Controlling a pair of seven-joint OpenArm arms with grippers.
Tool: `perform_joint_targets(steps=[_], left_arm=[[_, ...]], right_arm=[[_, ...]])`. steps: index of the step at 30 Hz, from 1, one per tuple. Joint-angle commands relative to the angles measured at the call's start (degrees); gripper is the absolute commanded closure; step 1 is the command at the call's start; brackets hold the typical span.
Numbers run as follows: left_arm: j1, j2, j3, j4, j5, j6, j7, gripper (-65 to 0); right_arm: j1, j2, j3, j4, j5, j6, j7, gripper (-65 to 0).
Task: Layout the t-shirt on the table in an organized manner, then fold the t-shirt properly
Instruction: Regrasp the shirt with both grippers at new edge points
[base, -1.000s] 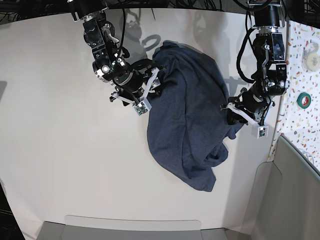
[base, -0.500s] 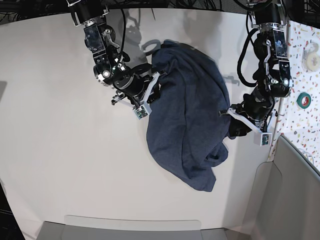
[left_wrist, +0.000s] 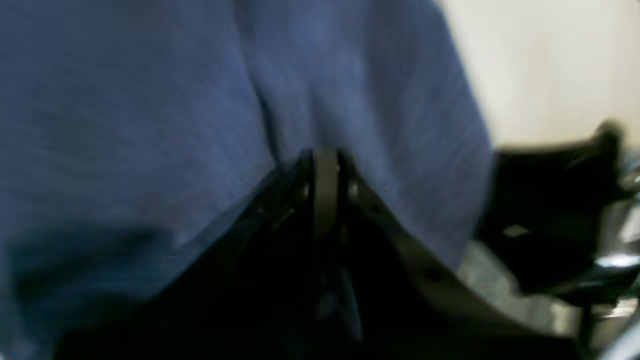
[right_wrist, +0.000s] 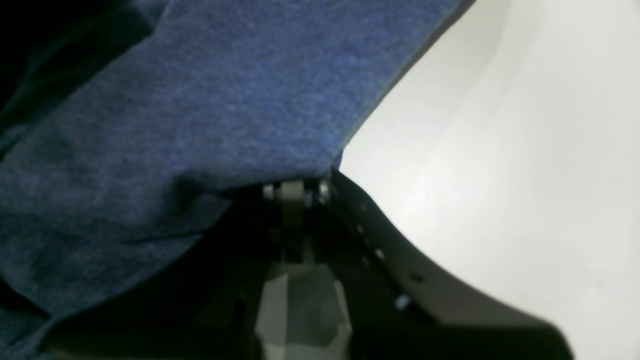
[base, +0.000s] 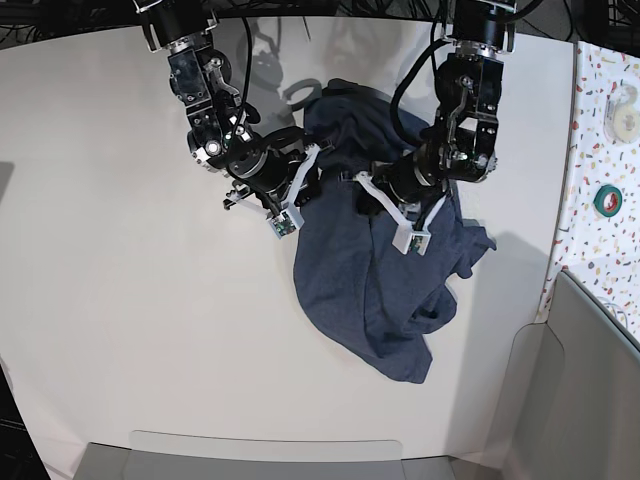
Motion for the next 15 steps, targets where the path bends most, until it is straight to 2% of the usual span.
perform_joint_targets(steps=[1, 4, 9, 13, 15], left_arm=[[-0.8, -0.5, -0.2, -0.7, -0.2, 0.1, -1.0, 0.0], [-0.8, -1.0, -0.3, -5.1, -0.2, 0.2, -1.0, 0.0], [-0.8, -5.7, -0.4, -7.8, -0.2, 0.2, -1.2, 0.0], [0.3, -8.3, -0.4, -7.8, -0.2, 0.2, -1.3, 0.0], [0.9, -9.7, -0.4, -7.8, -0.2, 0.2, -1.3, 0.0]], right_arm=[[0.1, -0.1, 0.2, 1.4, -0.6, 0.1, -1.1, 0.0], [0.0, 0.6, 0.3, 4.8, -0.7, -0.1, -1.4, 0.0], [0.0, 4.1, 0.6, 9.2, -0.8, -0.6, -1.5, 0.0], [-1.3, 5.8, 4.3, 11.9, -0.8, -3.8, -1.6, 0.0], [-2.2, 6.8, 6.9, 13.9, -0.8, -4.0, -2.1, 0.0]])
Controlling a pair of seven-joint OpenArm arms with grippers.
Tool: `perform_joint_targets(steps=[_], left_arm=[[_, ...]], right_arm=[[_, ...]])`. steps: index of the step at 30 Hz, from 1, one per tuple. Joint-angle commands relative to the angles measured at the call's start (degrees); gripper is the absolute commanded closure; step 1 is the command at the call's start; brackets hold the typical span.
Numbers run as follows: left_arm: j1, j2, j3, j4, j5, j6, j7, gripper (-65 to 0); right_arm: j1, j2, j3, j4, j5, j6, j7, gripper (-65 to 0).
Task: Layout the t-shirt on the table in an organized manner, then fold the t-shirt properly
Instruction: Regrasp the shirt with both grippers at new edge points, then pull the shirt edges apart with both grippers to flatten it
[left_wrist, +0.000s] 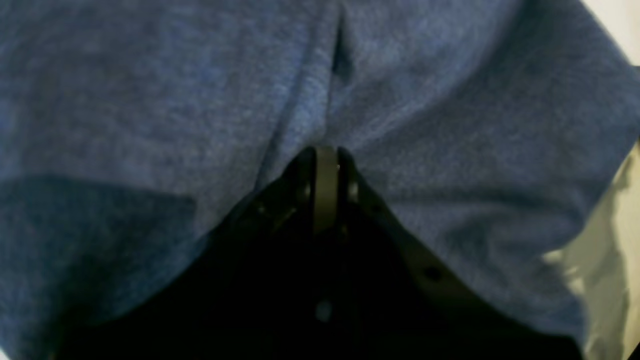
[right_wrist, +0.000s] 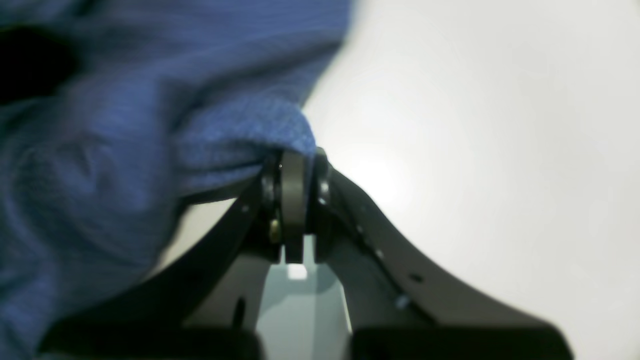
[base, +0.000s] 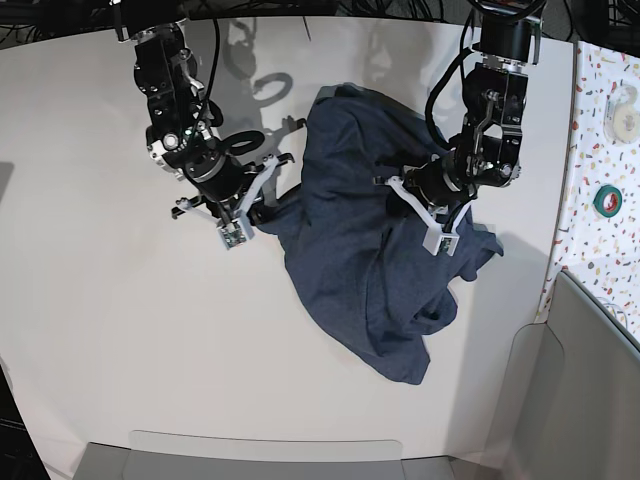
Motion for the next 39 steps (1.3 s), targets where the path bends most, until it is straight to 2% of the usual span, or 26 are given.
perform_joint_targets(steps=[1, 9, 16, 21, 23, 29, 31, 39], left_arm=[[0.5, -1.1, -0.3, -0.4, 3.6, 1.7, 3.4, 0.0], [1.6, -3.2, -0.3, -0.4, 3.6, 1.7, 3.3, 0.0], [1.7, -3.5, -0.2, -0.5, 3.7, 1.7, 3.3, 0.0], [1.7, -4.9, -0.1, -0.5, 3.7, 1.7, 3.3, 0.0], [1.7, -5.4, 0.1, -0.5, 3.7, 1.7, 3.3, 0.0], [1.7, -6.6, -0.1, -2.5, 3.7, 1.7, 3.3, 0.0], [1.7, -7.2, 0.0, -4.1, 3.7, 1.7, 3.3, 0.0], [2.0, -7.2, -0.2, -4.6, 3.7, 1.7, 3.2, 0.0]], right_arm=[[0.4, 0.9, 1.8, 2.7, 0.1, -0.5, 0.1, 0.0], [-4.9, 3.4, 11.3, 16.6, 0.1, -0.3, -8.4, 0.0], [-9.8, 4.9, 11.6, 18.2, 0.2, -0.2, -13.5, 0.0], [-14.2, 4.8, 11.5, 18.5, 0.6, -0.2, -14.2, 0.0], [-15.1, 5.1, 11.5, 18.5, 4.2, -0.1, -14.2, 0.0], [-12.7, 8.4, 11.5, 18.3, 31.6, -0.1, -14.2, 0.0], [-10.3, 8.5, 11.8, 18.1, 38.4, -0.1, -14.2, 0.0], [-5.7, 8.4, 11.6, 18.1, 43.6, -0.2, -15.0, 0.0]])
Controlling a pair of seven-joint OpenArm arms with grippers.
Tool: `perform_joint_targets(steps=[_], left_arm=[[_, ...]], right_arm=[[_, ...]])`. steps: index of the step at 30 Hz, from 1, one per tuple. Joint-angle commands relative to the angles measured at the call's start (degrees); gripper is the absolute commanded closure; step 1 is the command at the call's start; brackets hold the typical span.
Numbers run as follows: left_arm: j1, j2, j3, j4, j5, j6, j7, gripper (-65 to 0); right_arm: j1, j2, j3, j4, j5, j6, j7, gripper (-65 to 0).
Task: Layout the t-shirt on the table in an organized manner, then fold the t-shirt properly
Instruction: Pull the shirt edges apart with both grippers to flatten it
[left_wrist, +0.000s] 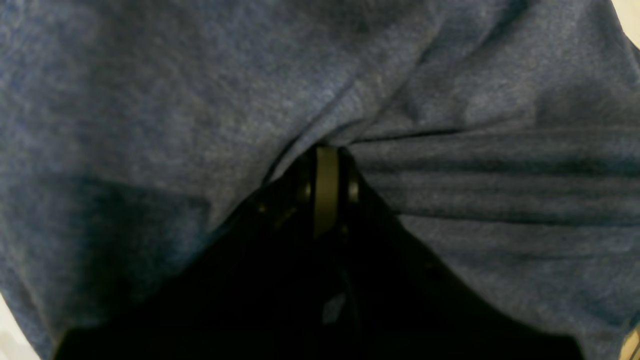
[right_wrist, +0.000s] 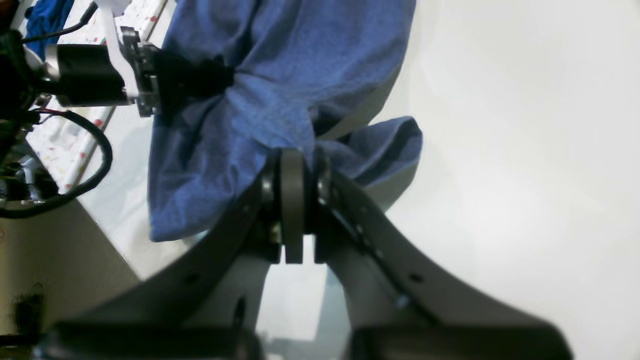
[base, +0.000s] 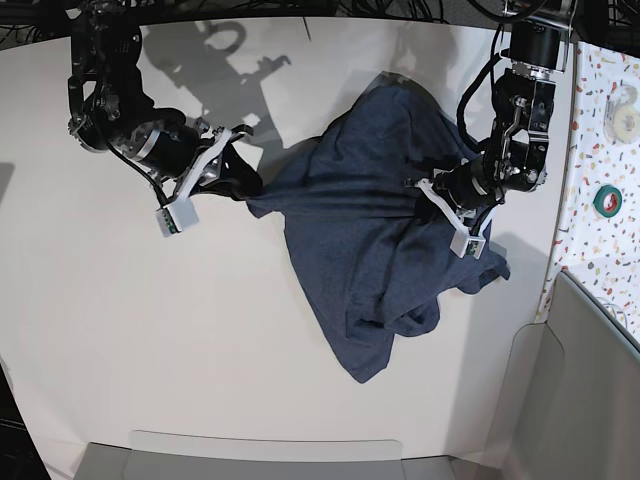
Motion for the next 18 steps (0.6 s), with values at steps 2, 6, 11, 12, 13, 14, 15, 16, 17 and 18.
perform_joint_targets(steps=[2, 6, 11, 12, 13, 14, 15, 16, 17, 18], left_arm=[[2.2, -2.0, -0.1, -1.4, 5.8, 3.0, 5.0, 0.0], [3.0, -2.7, -0.1, -1.4, 5.7, 3.0, 2.9, -0.1], [4.1, -2.7, -0.1, -1.6, 5.7, 3.0, 1.9, -0.1], [4.1, -2.7, -0.1, -1.6, 5.7, 3.0, 1.9, -0.1], [4.1, -2.7, -0.1, -1.6, 5.7, 3.0, 1.9, -0.1], [4.1, -2.7, -0.1, -1.6, 5.7, 3.0, 1.9, -0.1], [4.1, -2.7, -0.1, -1.6, 5.7, 3.0, 1.9, -0.1], [4.1, -2.7, -0.1, -1.5, 5.7, 3.0, 1.9, -0.1], [4.1, -2.7, -0.1, -1.5, 5.7, 3.0, 1.9, -0.1], [4.2, -2.6, -0.1, -1.4, 5.7, 3.0, 1.9, -0.1]], right_arm=[[0.9, 0.5, 0.4, 1.0, 3.3, -0.2, -0.6, -2.2], [0.4, 1.8, 0.3, 1.1, 8.2, -0.2, -1.5, -18.6], [1.1, 3.7, 0.7, 1.1, 16.4, -0.2, -1.2, -41.7], [2.1, 3.8, 0.7, 1.1, 17.6, -0.2, -1.2, -45.0], [2.9, 3.8, 0.7, 1.1, 18.1, -0.2, -1.2, -47.3], [3.9, 3.7, 0.7, 1.0, 18.1, -0.2, -1.0, -49.1], [4.8, 3.7, 0.7, 1.0, 18.0, -0.2, -1.0, -50.1], [5.9, 3.5, 0.8, 0.9, 17.3, -0.4, -0.9, -50.5], [6.8, 2.7, 0.8, 0.9, 15.8, -0.4, -0.7, -50.5], [7.8, 1.6, 0.8, 0.8, 13.3, -0.5, 0.2, -50.5]])
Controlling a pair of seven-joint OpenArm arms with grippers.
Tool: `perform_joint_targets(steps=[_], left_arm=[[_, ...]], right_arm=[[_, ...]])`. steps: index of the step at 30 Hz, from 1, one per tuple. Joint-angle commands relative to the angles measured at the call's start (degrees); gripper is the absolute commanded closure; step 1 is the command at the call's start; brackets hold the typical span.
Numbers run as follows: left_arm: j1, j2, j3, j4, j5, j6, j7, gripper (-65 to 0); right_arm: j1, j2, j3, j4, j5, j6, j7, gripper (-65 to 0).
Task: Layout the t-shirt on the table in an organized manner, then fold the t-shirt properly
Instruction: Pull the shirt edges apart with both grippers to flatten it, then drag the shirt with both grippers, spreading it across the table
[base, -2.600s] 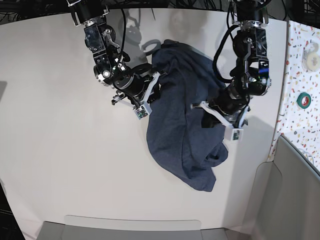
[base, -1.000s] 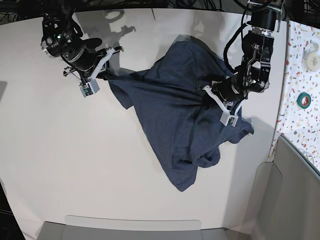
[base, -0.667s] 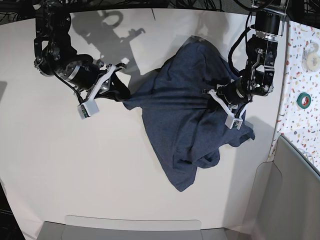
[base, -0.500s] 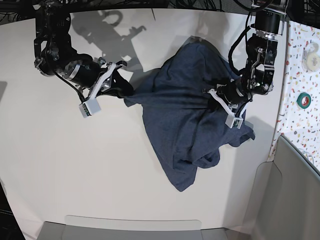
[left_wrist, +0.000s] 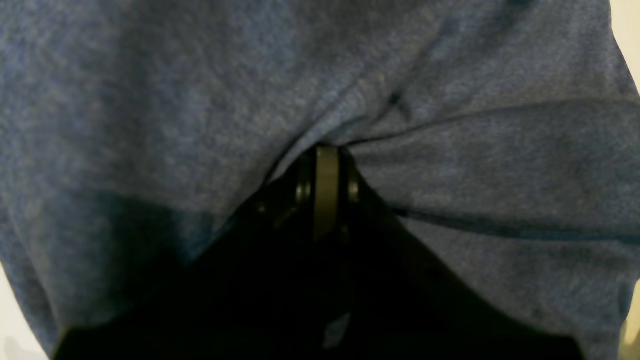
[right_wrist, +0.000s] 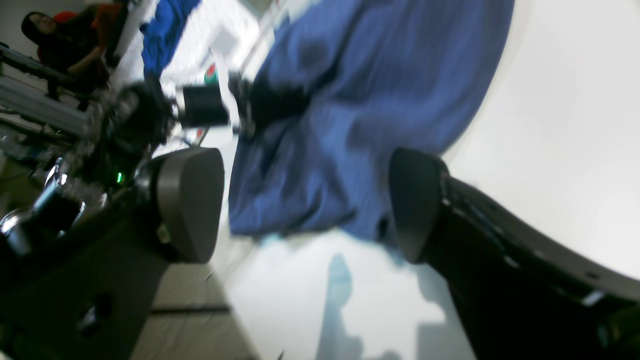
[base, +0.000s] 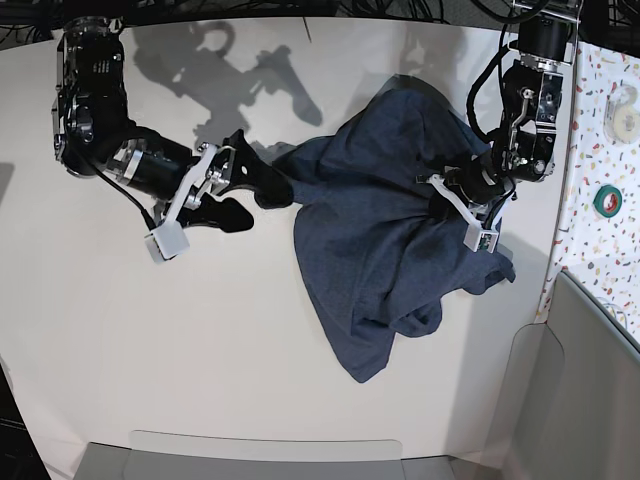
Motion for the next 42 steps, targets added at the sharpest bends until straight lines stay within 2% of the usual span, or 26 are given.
perform_joint_targets(steps=[1, 5, 11, 13, 18, 24, 25, 27, 31, 36, 42], left_arm=[[1.5, -0.7, 0.1, -1.3, 5.2, 2.9, 6.9, -0.1], [1.5, -0.5, 0.5, -1.3, 5.1, 2.9, 6.9, -0.1], [2.2, 0.3, 0.5, -1.2, 5.0, 2.8, 6.9, -0.1], [2.7, 0.3, 0.5, -0.3, 5.0, 2.8, 6.9, -0.1], [3.4, 0.3, 0.4, 1.1, 5.0, 2.8, 6.9, -0.1], [3.6, 0.3, 0.6, 1.1, 5.0, 2.8, 6.9, -0.1], [4.0, 0.3, 0.6, 1.1, 5.0, 2.8, 6.9, -0.1], [4.6, 0.4, 0.5, 1.7, 5.0, 2.8, 6.9, -0.1], [6.1, 0.7, 0.4, 5.0, 5.0, 2.8, 6.9, -0.1], [8.7, 0.7, 0.6, 10.1, 5.0, 2.8, 7.5, -0.1], [14.2, 0.5, 2.8, 19.1, 5.0, 2.7, 7.6, -0.1]], right_arm=[[1.6, -0.8, 0.2, 0.4, -1.5, 0.1, 2.1, -50.5], [5.9, -5.9, -1.8, -6.7, -12.1, 0.0, 3.4, -50.4], [10.6, -15.1, -2.1, -26.4, -18.9, 0.2, 3.5, -50.4], [11.8, -17.0, -2.1, -31.5, -20.7, 0.3, 5.0, -50.4], [14.0, -19.8, -2.6, -41.5, -21.1, 0.1, 11.2, -50.5], [18.4, -22.1, -2.6, -52.1, -21.1, 0.4, 12.8, -50.0], [19.0, -22.4, -2.7, -53.2, -21.1, 0.4, 12.8, -48.4], [20.4, -23.1, -2.8, -54.7, -21.1, 0.4, 12.7, -38.0], [22.6, -24.1, -2.6, -56.0, -21.1, 0.5, 12.8, 0.0], [26.2, -23.6, -2.2, -55.6, -21.1, 0.4, 12.9, 0.0], [31.8, -19.7, -1.3, -55.5, -21.1, 0.3, 13.0, 0.0]])
